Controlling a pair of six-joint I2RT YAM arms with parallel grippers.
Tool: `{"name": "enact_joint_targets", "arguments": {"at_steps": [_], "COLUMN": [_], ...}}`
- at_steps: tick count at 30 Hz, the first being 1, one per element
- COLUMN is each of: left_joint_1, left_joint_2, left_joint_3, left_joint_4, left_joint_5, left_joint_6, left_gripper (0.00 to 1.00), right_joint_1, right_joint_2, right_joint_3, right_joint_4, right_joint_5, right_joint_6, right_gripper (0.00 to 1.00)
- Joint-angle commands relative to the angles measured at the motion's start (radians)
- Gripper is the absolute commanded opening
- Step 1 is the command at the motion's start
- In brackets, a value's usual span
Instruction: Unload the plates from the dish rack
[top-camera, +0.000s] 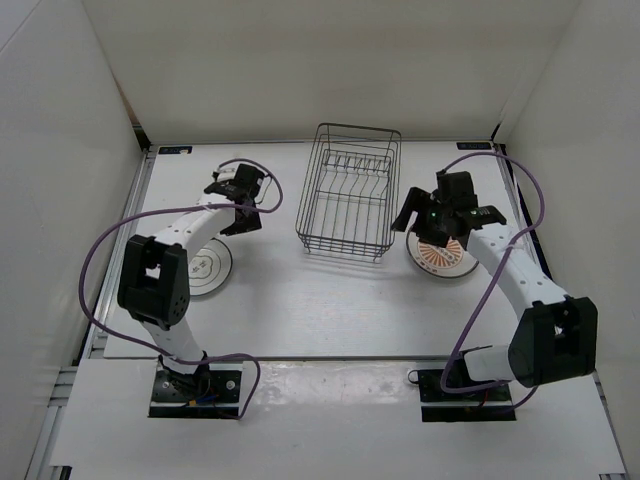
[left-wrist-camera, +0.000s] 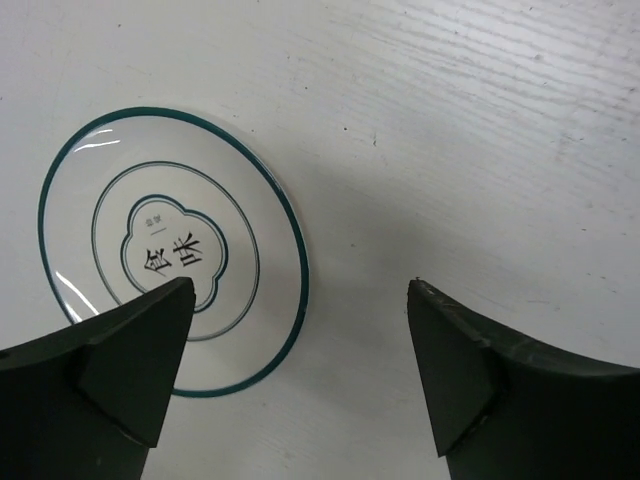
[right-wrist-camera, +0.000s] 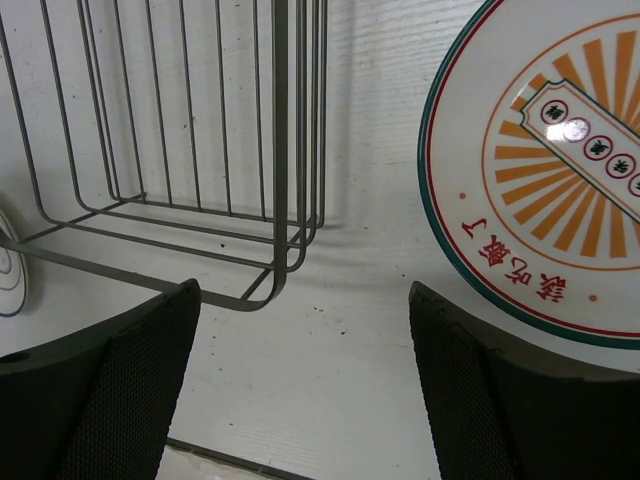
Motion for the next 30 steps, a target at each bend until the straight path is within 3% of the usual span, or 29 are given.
{"name": "enact_joint_targets", "arguments": {"at_steps": [1, 8, 16, 20, 28, 30], "left_joint_1": [0.001, -0.012, -0.013, 0.024, 0.073, 0.071], "left_joint_2": [-0.082, -0.230, -0.524, -0.595, -0.615, -0.613], "left_joint_3": [0.085, 0.151, -0.117, -0.142, -0.126, -0.117], "left_joint_4": [-0.079, -0.268, -0.248, -0.271, -0.293, -0.294], "left_joint_5": [0.006, 0.027, 0.127, 0.133, 0.127, 0.125], "left_joint_6": [-0.061, -0.099, -0.105, -0.096, -0.027, -0.018], "left_gripper": [0.99, 0.99, 0.99, 0.99, 0.99, 0.99], "right_joint_1": [0.018, 0.046, 0.067, 0.078, 0.118, 0.128], "right_joint_2": [0.039, 0.157, 0.380, 0.435, 0.524, 0.526], "right_joint_3": [0.044, 0.104, 0.300, 0.381, 0.412, 0.402], "right_joint_4": [0.059, 0.075, -0.088, -0.124, -0.169, -0.174], "right_joint_5": [-0.022, 0.011, 0.134, 0.162, 0.177, 0.182], "right_joint_6": [0.026, 0.064, 0.049, 0.046, 0.011, -0.003], "right_gripper": [0.86, 0.86, 0.79, 0.76, 0.46, 0.44]}}
